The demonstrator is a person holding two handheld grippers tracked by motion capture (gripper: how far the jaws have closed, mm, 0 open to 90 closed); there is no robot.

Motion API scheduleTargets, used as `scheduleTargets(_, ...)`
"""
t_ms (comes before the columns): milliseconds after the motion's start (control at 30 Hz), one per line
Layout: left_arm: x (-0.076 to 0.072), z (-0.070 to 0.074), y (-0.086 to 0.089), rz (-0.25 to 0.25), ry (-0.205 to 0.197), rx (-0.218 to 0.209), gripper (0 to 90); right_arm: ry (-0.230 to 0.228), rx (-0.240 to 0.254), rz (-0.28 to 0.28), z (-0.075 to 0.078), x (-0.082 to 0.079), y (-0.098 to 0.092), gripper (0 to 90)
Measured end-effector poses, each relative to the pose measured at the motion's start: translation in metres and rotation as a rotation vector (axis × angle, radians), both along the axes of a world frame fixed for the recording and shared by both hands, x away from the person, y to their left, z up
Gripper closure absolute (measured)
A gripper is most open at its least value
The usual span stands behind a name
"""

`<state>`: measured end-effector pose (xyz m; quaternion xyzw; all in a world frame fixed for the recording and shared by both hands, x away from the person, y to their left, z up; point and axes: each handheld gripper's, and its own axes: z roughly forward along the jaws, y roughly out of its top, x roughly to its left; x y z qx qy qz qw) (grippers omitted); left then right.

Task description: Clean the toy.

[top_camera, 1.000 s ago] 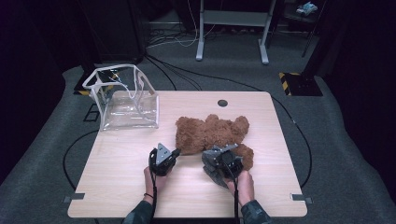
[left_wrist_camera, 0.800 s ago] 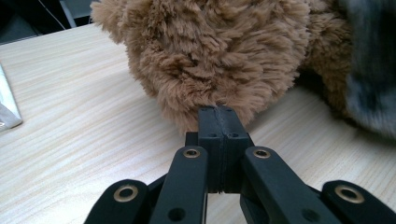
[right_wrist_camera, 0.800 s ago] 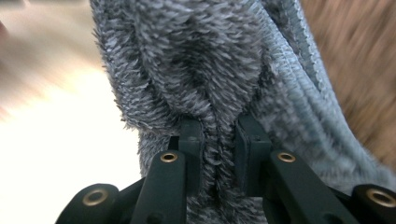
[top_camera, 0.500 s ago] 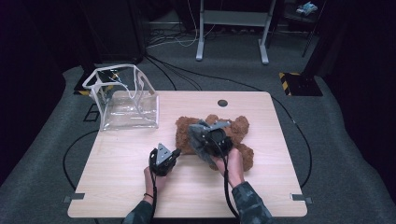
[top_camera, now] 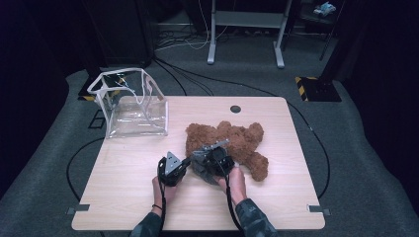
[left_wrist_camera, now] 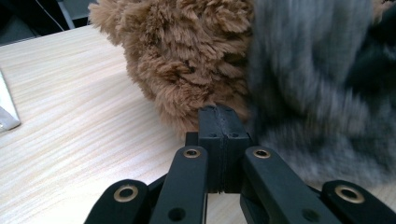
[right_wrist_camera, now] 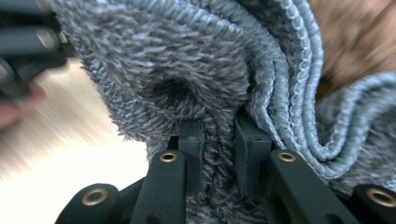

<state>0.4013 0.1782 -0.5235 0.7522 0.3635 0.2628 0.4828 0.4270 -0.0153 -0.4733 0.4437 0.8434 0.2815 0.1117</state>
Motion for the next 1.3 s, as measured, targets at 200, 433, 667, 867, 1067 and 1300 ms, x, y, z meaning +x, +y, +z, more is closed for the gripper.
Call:
scheduleTargets(200, 0.000, 0.000, 0.000, 0.002, 0.003, -0.002, 89.8, 0.019, 0.002, 0.001, 0.003, -0.003, -0.005, 75.2)
scheduleTargets(433, 0.000, 0.000, 0.001, 0.001, -0.009, 0.001, 89.6, -0.104, 0.057, -0.023, 0.045, -0.011, -0.013, 75.2)
scheduleTargets(667, 0.000, -0.001, 0.001, 0.007, -0.020, -0.023, 89.8, -0.128, 0.065, -0.024, 0.050, 0.005, -0.002, 74.6)
scheduleTargets(867, 0.000, 0.000, 0.001, -0.003, -0.019, -0.017, 89.9, -0.051, 0.028, -0.024, 0.020, 0.009, 0.010, 74.8)
scheduleTargets(1067, 0.000, 0.000, 0.002, 0.001, -0.018, -0.020, 89.9, 0.046, -0.019, -0.021, -0.007, 0.008, 0.011, 74.8)
scheduleTargets(1300, 0.000, 0.000, 0.002, -0.002, -0.012, -0.016, 89.9, 0.007, 0.045, 0.011, 0.019, -0.002, -0.004, 74.9)
